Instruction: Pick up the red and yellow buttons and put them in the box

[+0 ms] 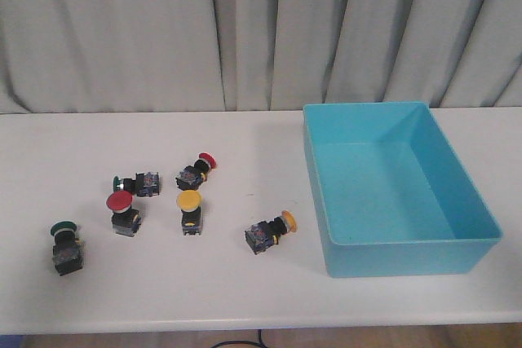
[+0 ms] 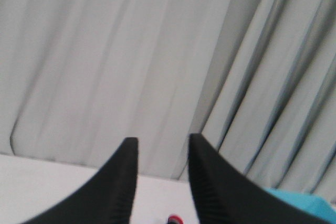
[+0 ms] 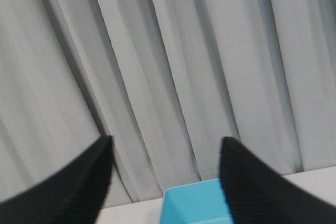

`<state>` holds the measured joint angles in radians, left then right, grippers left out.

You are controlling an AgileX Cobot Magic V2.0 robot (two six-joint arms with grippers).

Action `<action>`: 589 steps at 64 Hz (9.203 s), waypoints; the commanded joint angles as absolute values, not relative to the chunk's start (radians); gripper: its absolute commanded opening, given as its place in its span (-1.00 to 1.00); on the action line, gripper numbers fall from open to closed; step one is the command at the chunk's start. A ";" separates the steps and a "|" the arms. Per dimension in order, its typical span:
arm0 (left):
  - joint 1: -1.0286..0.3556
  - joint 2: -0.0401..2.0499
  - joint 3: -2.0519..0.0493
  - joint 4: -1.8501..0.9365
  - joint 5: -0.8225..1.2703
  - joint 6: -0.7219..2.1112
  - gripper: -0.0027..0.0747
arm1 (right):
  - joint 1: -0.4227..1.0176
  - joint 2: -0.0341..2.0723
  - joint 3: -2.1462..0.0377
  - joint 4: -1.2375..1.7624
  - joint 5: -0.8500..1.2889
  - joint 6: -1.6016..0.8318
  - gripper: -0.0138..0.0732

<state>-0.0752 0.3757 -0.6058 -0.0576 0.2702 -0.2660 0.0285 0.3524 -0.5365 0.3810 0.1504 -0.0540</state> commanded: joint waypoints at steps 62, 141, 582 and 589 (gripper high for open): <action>-0.199 1.421 -1.120 -0.106 0.305 0.146 0.42 | 0.025 0.368 -0.569 0.408 0.123 -0.067 0.65; -0.198 1.827 -1.120 -0.106 0.329 0.138 0.42 | 0.025 0.368 -0.569 0.435 0.164 -0.067 0.65; -0.558 1.531 -1.266 0.279 0.691 -0.210 0.34 | 0.025 0.722 -1.035 1.215 0.878 -1.053 0.57; -0.558 1.599 -1.392 0.279 0.757 -0.209 0.34 | 0.025 0.722 -1.035 1.207 0.889 -1.037 0.57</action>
